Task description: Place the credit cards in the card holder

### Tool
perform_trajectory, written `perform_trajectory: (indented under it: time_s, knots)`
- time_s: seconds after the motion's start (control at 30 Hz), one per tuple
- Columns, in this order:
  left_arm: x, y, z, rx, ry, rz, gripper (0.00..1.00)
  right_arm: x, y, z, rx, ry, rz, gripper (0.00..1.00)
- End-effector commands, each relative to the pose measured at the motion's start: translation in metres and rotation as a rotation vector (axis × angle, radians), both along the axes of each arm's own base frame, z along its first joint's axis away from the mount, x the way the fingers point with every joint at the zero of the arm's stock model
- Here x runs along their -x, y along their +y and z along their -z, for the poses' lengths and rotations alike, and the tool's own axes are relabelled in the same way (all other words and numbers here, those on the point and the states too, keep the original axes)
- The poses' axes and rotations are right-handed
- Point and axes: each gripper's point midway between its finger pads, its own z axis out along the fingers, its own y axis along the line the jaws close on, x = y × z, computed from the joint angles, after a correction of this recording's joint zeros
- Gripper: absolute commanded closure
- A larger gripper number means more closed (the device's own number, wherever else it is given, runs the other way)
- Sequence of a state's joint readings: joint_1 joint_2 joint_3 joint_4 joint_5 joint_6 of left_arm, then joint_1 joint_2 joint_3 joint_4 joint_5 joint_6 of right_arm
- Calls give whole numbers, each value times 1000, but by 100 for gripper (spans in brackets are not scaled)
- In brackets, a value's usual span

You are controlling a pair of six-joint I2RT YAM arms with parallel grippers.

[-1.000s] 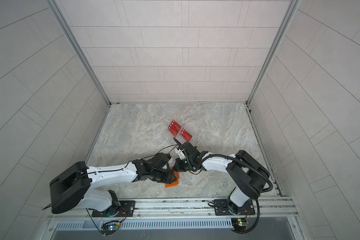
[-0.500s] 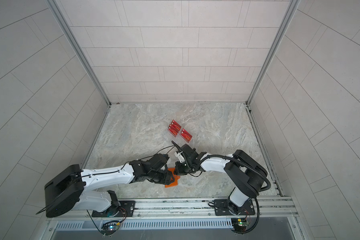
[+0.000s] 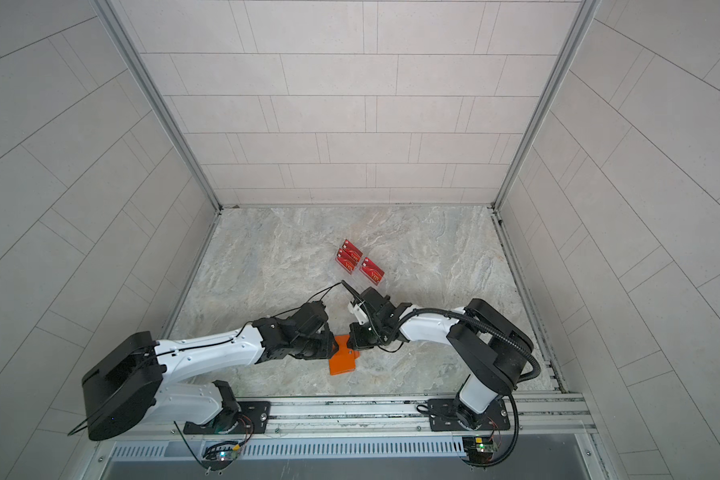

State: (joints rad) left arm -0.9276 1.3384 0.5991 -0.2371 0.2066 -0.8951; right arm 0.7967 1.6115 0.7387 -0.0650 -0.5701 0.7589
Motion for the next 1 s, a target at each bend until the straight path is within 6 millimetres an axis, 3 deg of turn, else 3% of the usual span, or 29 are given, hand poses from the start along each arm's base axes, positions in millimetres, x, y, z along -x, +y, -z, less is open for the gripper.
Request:
perform_trajectory:
  time_s: [0.0, 0.23, 0.4, 0.63, 0.73, 0.97]
  knots:
    - [0, 7, 12, -49, -2, 12, 60, -1, -4, 6, 46, -10, -1, 93]
    - [6, 13, 26, -150, 16, 20, 61, -4, -2, 2, 46, -9, -5, 93]
    - [14, 27, 44, -258, 29, 2, 64, -8, -5, -18, 41, -51, 20, 91]
    - [23, 34, 56, -301, 34, 13, 65, -6, -40, -37, 182, -110, 76, 86]
    - [24, 34, 59, -302, 33, 19, 65, -2, -46, -39, 223, -115, 82, 79]
    - [26, 28, 62, -258, 37, 11, 65, 13, -35, -30, 304, -129, 74, 70]
